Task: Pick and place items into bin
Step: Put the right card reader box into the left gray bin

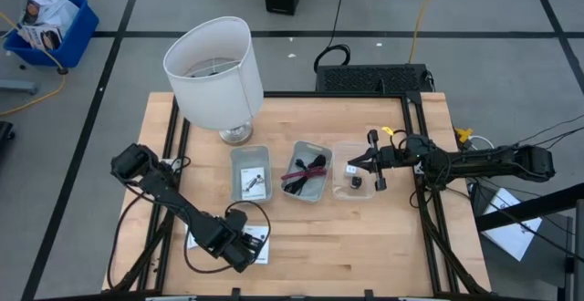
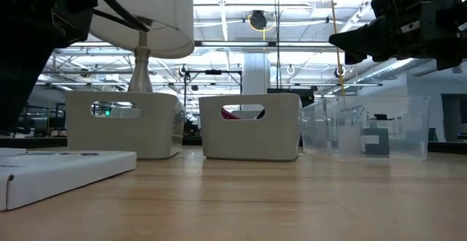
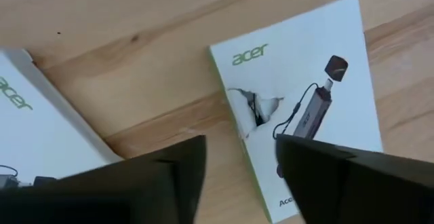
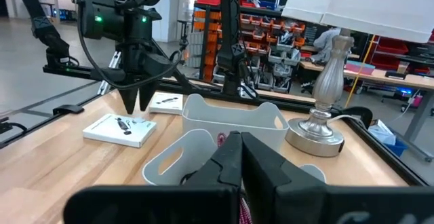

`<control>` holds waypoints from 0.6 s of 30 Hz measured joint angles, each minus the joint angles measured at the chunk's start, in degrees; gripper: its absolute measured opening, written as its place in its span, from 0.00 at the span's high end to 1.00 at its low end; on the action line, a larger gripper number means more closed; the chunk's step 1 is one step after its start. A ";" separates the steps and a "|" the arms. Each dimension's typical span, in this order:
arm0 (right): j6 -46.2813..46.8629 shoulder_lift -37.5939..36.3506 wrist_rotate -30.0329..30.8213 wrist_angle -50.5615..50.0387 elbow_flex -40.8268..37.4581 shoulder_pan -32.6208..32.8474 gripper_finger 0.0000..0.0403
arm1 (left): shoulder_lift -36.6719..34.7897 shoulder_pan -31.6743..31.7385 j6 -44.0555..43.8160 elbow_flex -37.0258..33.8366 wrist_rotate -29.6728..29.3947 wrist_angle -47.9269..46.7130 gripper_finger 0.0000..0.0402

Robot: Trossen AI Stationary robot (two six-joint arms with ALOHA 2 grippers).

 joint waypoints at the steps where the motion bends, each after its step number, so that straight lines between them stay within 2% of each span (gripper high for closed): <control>1: 0.08 -0.01 -0.02 0.00 0.01 0.00 1.00 | 0.00 0.00 -0.26 0.00 -0.04 -0.01 0.51; 5: 0.32 -0.02 -0.13 -0.47 0.01 -0.02 1.00 | 0.00 0.04 -1.09 0.00 -0.24 -0.01 0.35; 9: 1.61 0.00 -0.15 -0.90 0.01 -0.02 1.00 | 1.35 0.42 -1.54 -0.01 -0.87 -0.30 0.28; 13: 1.83 0.00 -0.19 -0.98 0.01 -0.02 1.00 | 3.42 1.08 -1.06 -0.04 -0.60 -1.02 0.29; 18: 2.68 0.00 -0.22 -1.01 -0.01 0.00 1.00 | 4.02 1.56 -1.10 0.11 -0.19 -0.91 0.35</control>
